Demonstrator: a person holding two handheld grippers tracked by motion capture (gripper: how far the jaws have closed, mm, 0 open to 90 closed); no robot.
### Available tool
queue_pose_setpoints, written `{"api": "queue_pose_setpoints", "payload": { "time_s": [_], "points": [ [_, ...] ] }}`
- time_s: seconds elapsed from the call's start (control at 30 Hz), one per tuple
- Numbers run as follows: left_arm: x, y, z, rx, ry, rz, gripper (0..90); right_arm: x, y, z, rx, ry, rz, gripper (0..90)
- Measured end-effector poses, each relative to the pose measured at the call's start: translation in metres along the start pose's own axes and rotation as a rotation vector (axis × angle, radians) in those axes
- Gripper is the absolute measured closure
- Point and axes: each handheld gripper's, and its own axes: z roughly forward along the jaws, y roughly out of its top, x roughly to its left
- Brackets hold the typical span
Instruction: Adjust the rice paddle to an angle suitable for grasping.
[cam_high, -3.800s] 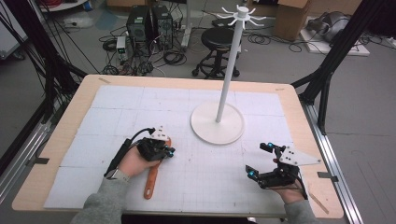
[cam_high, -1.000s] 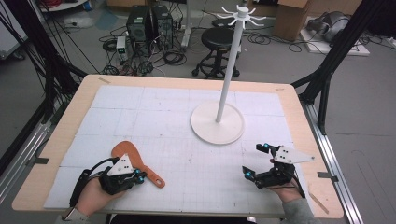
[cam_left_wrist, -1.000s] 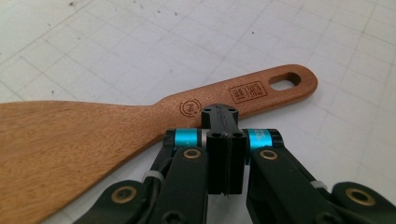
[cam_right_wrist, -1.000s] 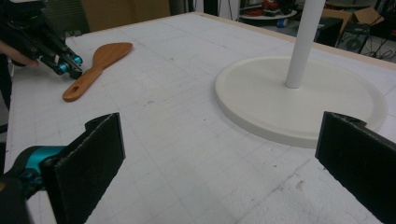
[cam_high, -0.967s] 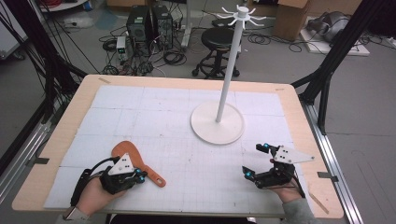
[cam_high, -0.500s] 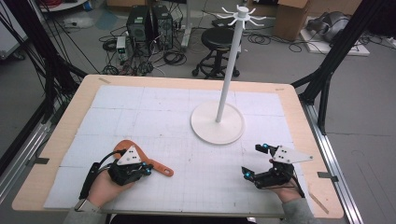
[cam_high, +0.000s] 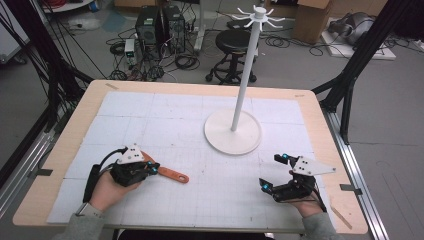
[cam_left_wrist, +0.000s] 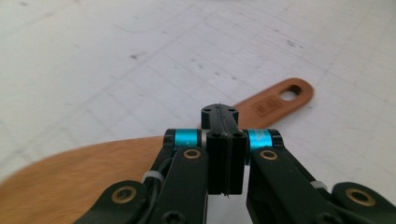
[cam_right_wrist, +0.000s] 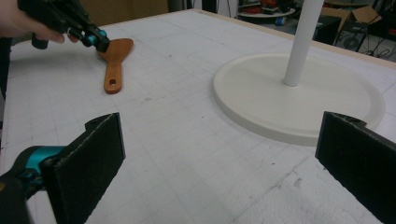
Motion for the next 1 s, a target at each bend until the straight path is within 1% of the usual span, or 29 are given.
{"api": "queue_pose_setpoints", "payload": {
  "time_s": [0.03, 0.07, 0.13, 0.17, 0.23, 0.27, 0.33, 0.47, 0.57, 0.63, 0.67, 0.77, 0.83, 0.87, 0.93, 1.0],
  "points": [
    [0.005, 0.001, -0.001, -0.015, 0.0, -0.026, 89.7, -0.001, 0.0, 0.0, -0.004, 0.002, -0.006, 0.0],
    [0.01, 0.001, -0.001, -0.017, 0.005, -0.035, 89.7, -0.001, 0.0, 0.0, 0.001, 0.001, -0.002, 0.0],
    [0.018, 0.002, -0.001, -0.006, 0.03, -0.036, 89.7, -0.001, -0.001, 0.001, -0.001, 0.002, -0.003, 0.0],
    [0.022, 0.003, -0.001, -0.015, 0.03, -0.052, 89.7, -0.001, 0.0, 0.001, -0.001, 0.0, -0.004, 0.0],
    [0.03, 0.003, 0.0, -0.057, -0.011, -0.116, 89.7, 0.0, 0.0, 0.0, -0.002, -0.004, -0.007, 0.0],
    [0.032, 0.004, 0.001, -0.053, -0.01, -0.119, 89.7, 0.0, 0.0, 0.0, -0.003, -0.005, -0.008, 0.0],
    [0.035, 0.004, 0.004, -0.015, 0.007, -0.11, 89.7, 0.001, -0.001, 0.0, -0.004, -0.006, -0.012, 0.0],
    [0.039, 0.005, 0.012, 0.021, 0.029, -0.092, 89.7, 0.001, 0.0, 0.0, -0.005, -0.006, -0.014, 0.0],
    [0.044, 0.003, 0.02, 0.047, 0.049, -0.104, 89.7, 0.001, 0.0, 0.0, -0.004, -0.004, -0.011, 0.0],
    [0.049, 0.002, 0.024, 0.049, 0.041, -0.148, 89.7, 0.001, 0.0, 0.0, -0.005, -0.001, -0.01, 0.0],
    [0.05, 0.001, 0.026, 0.053, 0.044, -0.155, 89.7, 0.0, 0.0, 0.0, -0.005, -0.001, -0.009, 0.0],
    [0.053, 0.0, 0.03, 0.089, 0.083, -0.13, 89.7, 0.001, 0.0, 0.0, -0.004, -0.002, -0.001, 0.0],
    [0.056, -0.002, 0.032, 0.105, 0.109, -0.125, 89.7, 0.001, 0.0, 0.0, -0.003, -0.002, -0.001, 0.0],
    [0.057, -0.003, 0.032, 0.098, 0.103, -0.123, 89.7, 0.001, 0.0, 0.0, -0.004, -0.002, -0.001, 0.0],
    [0.058, -0.004, 0.031, 0.098, 0.11, -0.111, 89.6, 0.001, 0.0, -0.001, -0.002, -0.002, -0.002, 0.0],
    [0.056, -0.004, 0.032, 0.102, 0.118, -0.097, 89.7, 0.001, 0.0, -0.001, -0.005, -0.001, -0.003, 0.0]
  ]
}}
